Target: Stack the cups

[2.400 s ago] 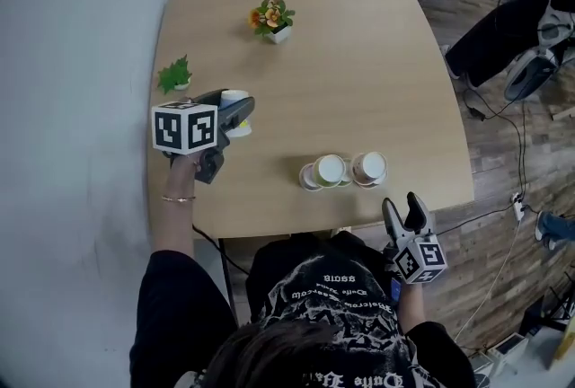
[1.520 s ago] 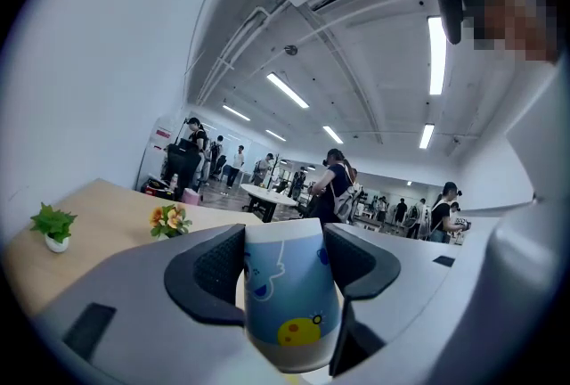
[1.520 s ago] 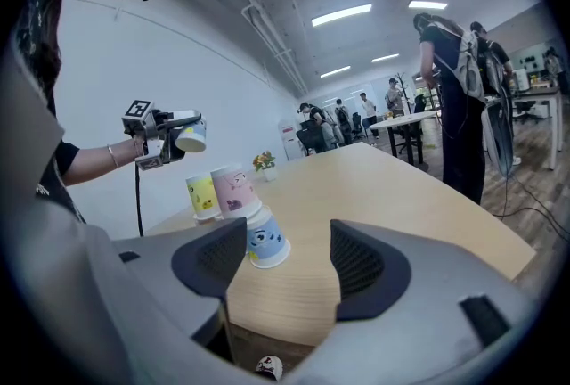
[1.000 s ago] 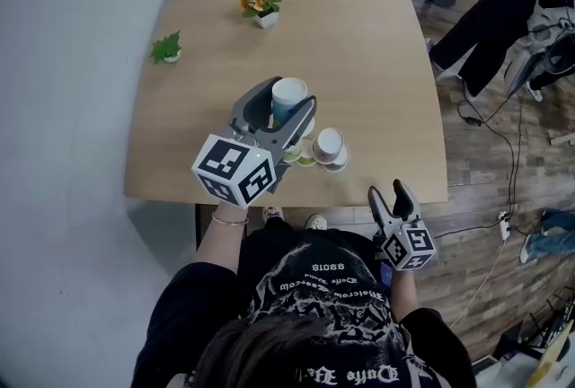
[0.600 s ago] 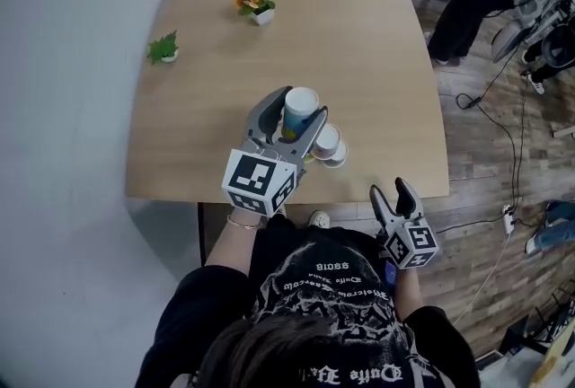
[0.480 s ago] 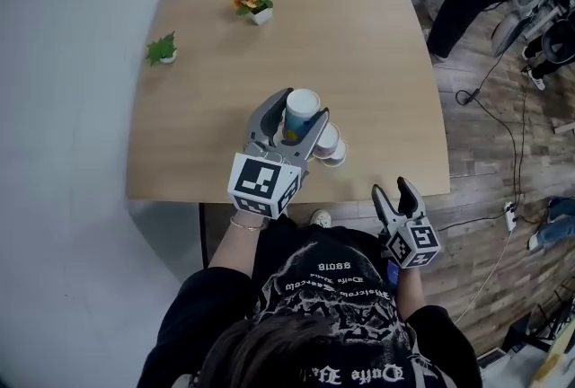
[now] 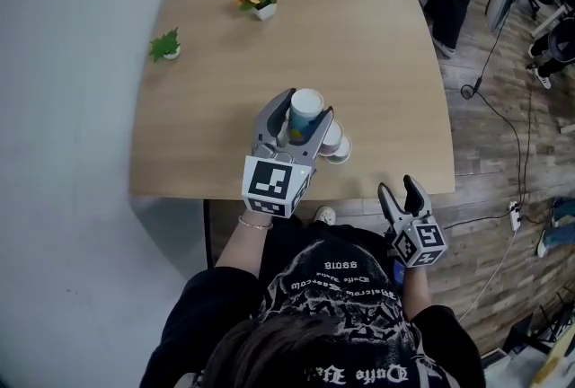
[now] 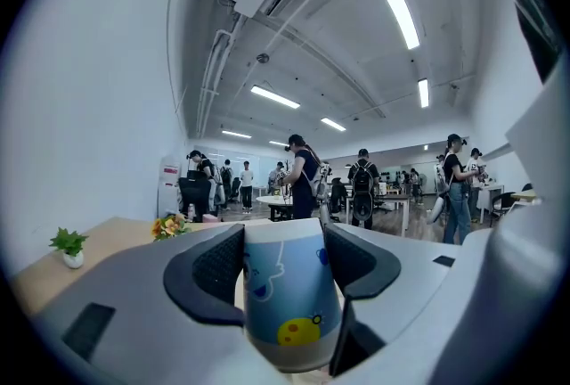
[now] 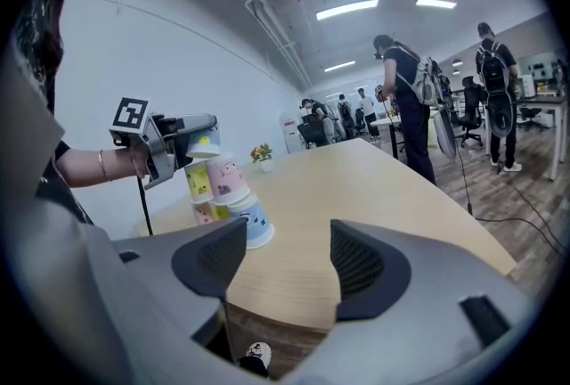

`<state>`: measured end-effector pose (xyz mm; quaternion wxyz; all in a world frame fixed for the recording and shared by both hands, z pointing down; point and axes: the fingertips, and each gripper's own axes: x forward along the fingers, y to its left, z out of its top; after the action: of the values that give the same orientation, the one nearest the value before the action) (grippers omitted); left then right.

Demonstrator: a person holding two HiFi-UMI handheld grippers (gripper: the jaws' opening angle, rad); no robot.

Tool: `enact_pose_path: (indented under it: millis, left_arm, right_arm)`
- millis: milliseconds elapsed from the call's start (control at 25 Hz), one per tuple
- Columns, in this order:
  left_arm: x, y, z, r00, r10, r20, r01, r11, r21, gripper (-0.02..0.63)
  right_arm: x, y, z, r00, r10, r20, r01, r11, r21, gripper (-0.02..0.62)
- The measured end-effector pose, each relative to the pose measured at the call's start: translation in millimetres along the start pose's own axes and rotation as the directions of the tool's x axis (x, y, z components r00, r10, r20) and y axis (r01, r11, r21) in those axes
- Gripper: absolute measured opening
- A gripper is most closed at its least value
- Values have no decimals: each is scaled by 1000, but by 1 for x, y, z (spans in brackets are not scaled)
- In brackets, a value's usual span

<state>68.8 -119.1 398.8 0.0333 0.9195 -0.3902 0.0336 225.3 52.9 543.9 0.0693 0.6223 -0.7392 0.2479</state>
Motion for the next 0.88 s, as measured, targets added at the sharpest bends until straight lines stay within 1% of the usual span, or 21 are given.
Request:
enact_pose_path:
  millis: [320,600,680,880]
  left_arm:
    - [2,0,-1,1000,27,2,-27,1000,15,291]
    - [0,-1,-2,999,50,-8,-49,999,8,302]
    - [-1,1,-5,998,56,-23,-56,998,3,324]
    - [1,-4,-4,999,27,-41,-27,1000,11,362]
  right_arm:
    - [4,-6,3,1000,2,-7,-2,1000,-9,295]
    - [7,-7,3,1000,12,-16,-12,1000,-15,295]
    - [8,-8,3,1000,11,-16,-11,1000,-14,295]
    - [12,-10,6,1000,8,-16,-9,1000,-11,295]
